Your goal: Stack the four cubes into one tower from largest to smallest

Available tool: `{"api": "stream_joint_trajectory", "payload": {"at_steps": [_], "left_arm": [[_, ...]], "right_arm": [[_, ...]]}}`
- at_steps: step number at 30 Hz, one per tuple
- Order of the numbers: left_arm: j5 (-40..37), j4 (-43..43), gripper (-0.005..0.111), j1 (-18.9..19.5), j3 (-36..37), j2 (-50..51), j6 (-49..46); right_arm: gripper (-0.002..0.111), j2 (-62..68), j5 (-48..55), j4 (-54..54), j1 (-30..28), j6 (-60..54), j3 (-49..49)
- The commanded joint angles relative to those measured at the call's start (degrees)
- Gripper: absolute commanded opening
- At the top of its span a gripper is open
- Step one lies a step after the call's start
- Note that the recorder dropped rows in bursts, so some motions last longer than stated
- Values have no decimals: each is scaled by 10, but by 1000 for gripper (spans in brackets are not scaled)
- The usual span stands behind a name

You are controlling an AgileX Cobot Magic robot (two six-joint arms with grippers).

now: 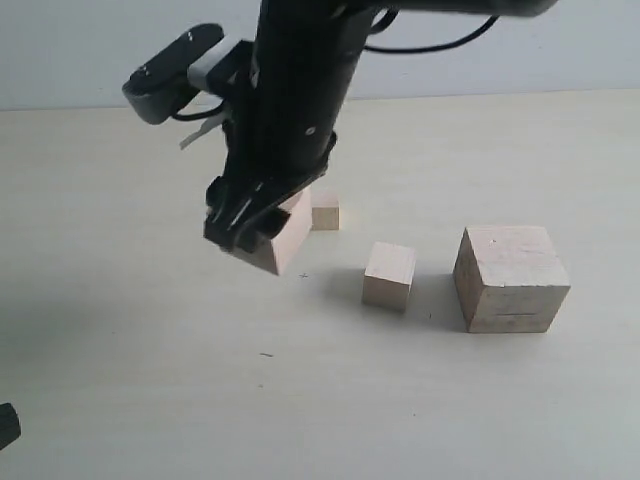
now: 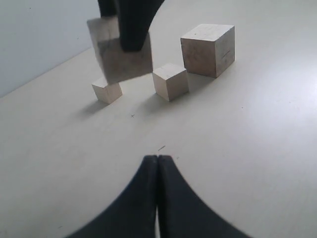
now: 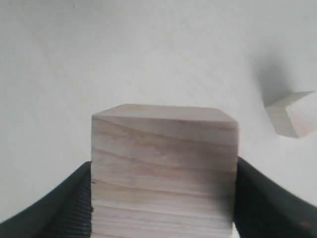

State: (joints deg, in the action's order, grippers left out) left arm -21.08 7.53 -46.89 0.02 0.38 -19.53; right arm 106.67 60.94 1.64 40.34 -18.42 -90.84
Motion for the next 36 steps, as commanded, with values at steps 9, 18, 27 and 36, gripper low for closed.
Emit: {"api": "stream_joint_trajectory", "payload": {"at_steps": [9, 18, 27, 36], "left_arm": [[4, 2, 0, 1, 0, -4, 2], [4, 2, 0, 1, 0, -4, 2], [4, 2, 0, 1, 0, -4, 2], [4, 2, 0, 1, 0, -4, 2]], "right_arm": [[0, -164, 90, -42, -104, -111, 131], [0, -223, 87, -81, -197, -301, 231], [0, -225, 9, -21, -251, -435, 255], [0, -193, 25, 62, -317, -544, 255]]}}
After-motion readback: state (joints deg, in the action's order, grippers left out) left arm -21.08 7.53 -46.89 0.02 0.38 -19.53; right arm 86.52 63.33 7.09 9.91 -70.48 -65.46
